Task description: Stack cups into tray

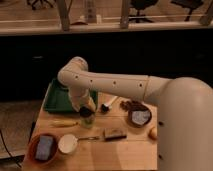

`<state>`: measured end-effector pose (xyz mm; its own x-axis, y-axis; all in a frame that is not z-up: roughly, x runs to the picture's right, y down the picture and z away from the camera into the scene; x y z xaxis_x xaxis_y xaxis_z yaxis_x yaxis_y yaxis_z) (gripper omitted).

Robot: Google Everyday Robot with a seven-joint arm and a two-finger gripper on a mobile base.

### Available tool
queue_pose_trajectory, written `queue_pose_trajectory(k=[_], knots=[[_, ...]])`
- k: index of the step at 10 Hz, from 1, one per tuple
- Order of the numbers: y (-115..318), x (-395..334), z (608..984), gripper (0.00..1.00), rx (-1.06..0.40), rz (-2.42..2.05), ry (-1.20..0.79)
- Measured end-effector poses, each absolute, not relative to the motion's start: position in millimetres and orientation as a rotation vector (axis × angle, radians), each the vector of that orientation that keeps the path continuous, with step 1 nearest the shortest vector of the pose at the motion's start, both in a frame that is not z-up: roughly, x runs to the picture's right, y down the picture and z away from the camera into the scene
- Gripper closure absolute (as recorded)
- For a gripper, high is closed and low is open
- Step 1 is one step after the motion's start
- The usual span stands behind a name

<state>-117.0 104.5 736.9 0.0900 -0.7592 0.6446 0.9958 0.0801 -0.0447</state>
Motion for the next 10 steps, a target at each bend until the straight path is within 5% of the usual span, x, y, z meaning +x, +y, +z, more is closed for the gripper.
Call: queue_pose_trajectory(k=[5, 7, 10], knots=[[108.2, -119.1, 741.0, 0.29, -0.550, -1.412, -0.543], [109.1, -119.6, 741.1, 0.20, -0.549, -1.410, -0.547], [109.2, -118.0, 740.2, 0.20, -0.550, -1.403, -0.542]])
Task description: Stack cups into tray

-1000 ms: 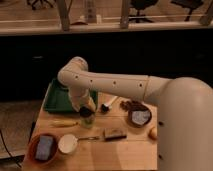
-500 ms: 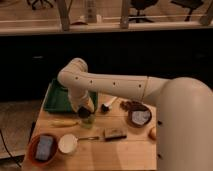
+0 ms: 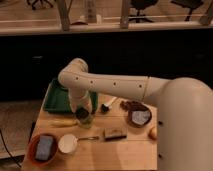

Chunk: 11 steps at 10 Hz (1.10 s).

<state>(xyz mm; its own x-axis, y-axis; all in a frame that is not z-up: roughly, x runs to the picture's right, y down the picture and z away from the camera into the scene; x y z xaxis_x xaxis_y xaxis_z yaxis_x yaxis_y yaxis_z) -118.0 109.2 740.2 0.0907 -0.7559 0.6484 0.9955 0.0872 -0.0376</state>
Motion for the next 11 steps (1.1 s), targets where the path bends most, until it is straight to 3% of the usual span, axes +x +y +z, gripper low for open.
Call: queue_pose_trajectory(k=[6, 11], knots=[[117, -110, 743, 0.20, -0.575, -1.388, -0.536], [147, -95, 775, 0.20, -0.560, -1.363, -0.567]])
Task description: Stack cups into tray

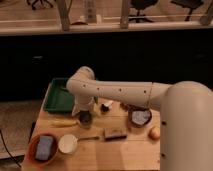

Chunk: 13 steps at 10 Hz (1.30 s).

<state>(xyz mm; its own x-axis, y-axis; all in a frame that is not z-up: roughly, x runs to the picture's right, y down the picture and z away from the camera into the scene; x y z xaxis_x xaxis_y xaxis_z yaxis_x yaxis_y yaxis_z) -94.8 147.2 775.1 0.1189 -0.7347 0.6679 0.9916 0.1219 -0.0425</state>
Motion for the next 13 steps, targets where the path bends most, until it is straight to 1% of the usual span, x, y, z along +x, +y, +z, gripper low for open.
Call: queue_pose_trajectory(k=[4, 11, 12, 13], knots=[[158, -88, 797, 0.20, -0.562, -1.349, -0.594], [166, -92, 809, 0.20, -0.583, -1.352, -0.623], [168, -94, 810, 0.22, -0.588, -1.355, -0.627], [170, -96, 810, 0.30, -0.592, -1.360, -0.628]])
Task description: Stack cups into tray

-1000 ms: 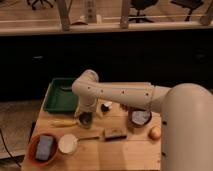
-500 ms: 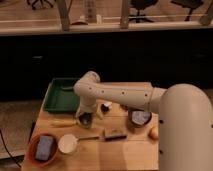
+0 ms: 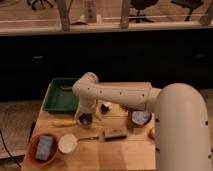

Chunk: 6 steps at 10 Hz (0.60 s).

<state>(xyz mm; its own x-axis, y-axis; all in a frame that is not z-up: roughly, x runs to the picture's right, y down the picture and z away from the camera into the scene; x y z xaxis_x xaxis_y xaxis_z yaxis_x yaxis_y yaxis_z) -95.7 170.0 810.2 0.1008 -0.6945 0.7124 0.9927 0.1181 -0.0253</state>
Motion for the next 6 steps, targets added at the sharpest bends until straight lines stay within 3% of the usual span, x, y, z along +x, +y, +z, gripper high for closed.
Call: queue_pose_trajectory(k=[6], knots=[[181.1, -101.9, 813.1, 0.89, -0.615, -1.363, -0.631]])
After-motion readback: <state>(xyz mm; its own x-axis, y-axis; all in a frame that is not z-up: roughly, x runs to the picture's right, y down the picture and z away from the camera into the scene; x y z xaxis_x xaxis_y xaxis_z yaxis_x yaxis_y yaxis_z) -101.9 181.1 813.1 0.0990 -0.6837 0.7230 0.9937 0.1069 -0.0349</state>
